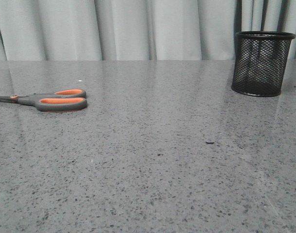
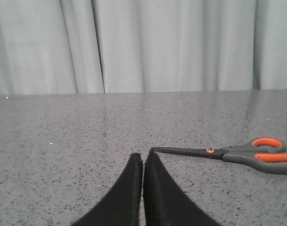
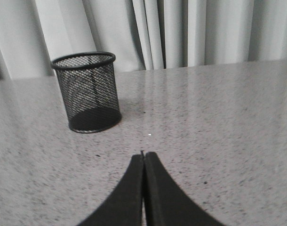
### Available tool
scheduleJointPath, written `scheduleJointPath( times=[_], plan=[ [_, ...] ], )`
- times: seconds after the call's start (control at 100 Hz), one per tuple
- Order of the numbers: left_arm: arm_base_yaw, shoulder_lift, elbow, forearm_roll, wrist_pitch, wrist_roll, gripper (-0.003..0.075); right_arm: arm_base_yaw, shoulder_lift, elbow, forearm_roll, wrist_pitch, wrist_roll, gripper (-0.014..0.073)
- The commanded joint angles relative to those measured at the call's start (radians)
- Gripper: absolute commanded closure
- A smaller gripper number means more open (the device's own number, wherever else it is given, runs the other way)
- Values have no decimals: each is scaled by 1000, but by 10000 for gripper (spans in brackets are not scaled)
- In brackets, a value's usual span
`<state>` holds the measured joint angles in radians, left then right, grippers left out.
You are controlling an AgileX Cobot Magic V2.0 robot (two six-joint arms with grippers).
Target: Put scissors into bucket
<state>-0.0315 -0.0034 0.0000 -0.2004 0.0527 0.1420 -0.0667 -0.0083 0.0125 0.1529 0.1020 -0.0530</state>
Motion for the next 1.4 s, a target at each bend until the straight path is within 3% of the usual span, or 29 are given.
scheduleJointPath(
  times=[0.0,0.26,0.35,0.62,0.82,0.96,1.11,1.28,1.39],
  plan=[
    [2,-27,16,-119,-81,-9,741,3,-19,24,106,-102,-6,662],
    [2,-27,11,-593,-84,-9,741,3,-19,24,358,-176,-6,662],
    [2,-27,-1,-646,-80,-9,741,3,-19,10,416,-177,-6,662],
    [2,8,-200,-604,57,-1,741,3,49,-174,330,41,-6,659],
    [2,222,-490,-279,332,-1,741,5,290,-431,193,275,-6,659],
    [2,425,-679,-150,535,3,741,39,482,-615,134,432,-6,659],
    [2,591,-809,-142,681,37,741,62,661,-781,105,642,-9,659],
    [2,688,-863,-150,741,37,740,64,756,-872,127,691,-70,655],
    [2,721,-863,-192,737,66,738,64,778,-904,134,691,-70,541]
  ],
)
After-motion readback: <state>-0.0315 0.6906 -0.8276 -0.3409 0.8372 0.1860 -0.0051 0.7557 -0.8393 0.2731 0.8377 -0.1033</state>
